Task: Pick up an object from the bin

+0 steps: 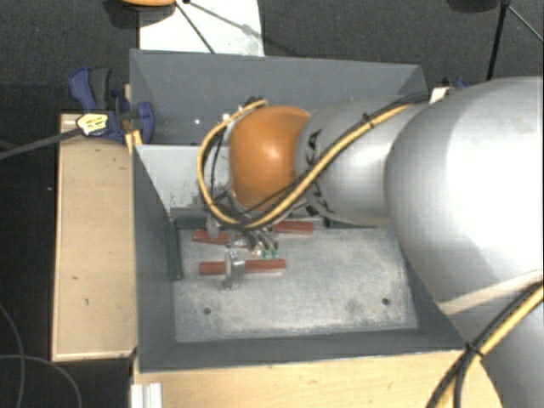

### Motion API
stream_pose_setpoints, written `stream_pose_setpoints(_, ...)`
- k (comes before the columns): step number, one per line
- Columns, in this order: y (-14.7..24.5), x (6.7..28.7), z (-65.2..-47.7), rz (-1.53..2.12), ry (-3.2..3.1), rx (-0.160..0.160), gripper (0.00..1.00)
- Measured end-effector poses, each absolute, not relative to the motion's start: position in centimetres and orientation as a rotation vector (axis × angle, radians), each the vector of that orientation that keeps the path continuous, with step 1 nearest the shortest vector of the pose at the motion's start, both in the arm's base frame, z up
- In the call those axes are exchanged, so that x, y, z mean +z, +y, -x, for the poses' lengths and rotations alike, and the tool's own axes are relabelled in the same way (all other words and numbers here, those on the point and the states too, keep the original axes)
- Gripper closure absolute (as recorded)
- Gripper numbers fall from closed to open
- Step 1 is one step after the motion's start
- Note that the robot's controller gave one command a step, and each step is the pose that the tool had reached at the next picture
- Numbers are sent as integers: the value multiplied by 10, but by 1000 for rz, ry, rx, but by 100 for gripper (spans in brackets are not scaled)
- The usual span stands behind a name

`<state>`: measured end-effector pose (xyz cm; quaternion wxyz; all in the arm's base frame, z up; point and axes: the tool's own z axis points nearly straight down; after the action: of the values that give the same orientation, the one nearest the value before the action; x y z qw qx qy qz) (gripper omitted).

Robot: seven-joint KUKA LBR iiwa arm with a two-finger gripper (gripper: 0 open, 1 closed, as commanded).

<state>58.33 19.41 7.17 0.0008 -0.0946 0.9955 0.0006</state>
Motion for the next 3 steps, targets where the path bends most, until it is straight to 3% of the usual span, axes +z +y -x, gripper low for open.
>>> stream_pose_setpoints(1,217,118,-565,328,3130,-2,0)
stream_pose_setpoints(2,161,75,-593,361,3115,5,100)
stream_pose_setpoints(3,160,71,-591,355,3118,2,0)
